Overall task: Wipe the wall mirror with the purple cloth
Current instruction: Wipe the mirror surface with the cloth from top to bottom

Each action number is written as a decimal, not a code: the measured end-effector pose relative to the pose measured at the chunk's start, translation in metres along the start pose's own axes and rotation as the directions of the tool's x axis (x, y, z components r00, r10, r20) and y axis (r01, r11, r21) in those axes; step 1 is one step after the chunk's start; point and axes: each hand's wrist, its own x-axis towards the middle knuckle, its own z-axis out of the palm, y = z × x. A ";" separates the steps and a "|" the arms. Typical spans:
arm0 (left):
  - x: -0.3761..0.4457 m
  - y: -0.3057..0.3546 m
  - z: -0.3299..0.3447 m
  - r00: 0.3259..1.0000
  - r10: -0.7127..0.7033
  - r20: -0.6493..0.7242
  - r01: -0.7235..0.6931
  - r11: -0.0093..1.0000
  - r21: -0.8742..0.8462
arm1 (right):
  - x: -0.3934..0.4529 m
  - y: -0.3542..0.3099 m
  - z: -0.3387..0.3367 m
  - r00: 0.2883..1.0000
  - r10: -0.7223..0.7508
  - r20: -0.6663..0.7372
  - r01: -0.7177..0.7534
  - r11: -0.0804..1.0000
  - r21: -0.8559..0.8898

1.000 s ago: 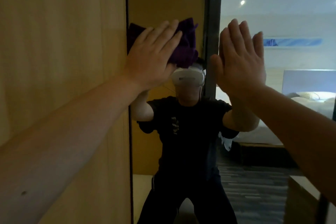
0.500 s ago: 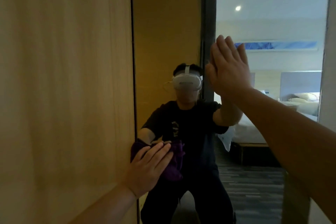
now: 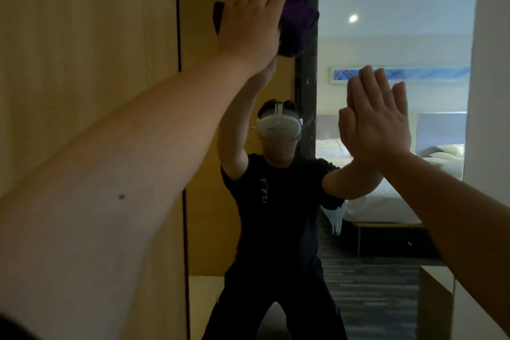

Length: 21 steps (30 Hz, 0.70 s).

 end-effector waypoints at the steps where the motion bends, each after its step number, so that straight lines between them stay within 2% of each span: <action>1: 0.001 0.004 0.008 0.998 0.015 0.066 -0.015 1.000 0.006 | 0.000 0.001 0.000 1.000 -0.007 -0.012 0.007 1.000 0.006; 3: -0.015 0.012 0.023 0.992 0.039 0.117 -0.041 0.999 0.017 | 0.000 0.002 0.003 0.999 -0.024 -0.036 0.024 1.000 0.018; 7: -0.089 0.027 0.039 0.982 0.158 0.106 -0.161 0.987 0.016 | 0.000 0.004 0.003 0.997 -0.049 -0.055 0.051 0.998 0.043; 15: -0.322 0.078 0.070 0.908 0.379 0.176 -0.381 0.924 -0.026 | 0.001 0.000 0.000 0.999 -0.023 -0.046 0.024 0.999 0.032; 21: -0.332 0.079 0.069 0.924 0.344 0.168 -0.333 0.939 -0.087 | 0.001 0.005 -0.007 1.000 -0.014 -0.021 0.016 0.996 0.090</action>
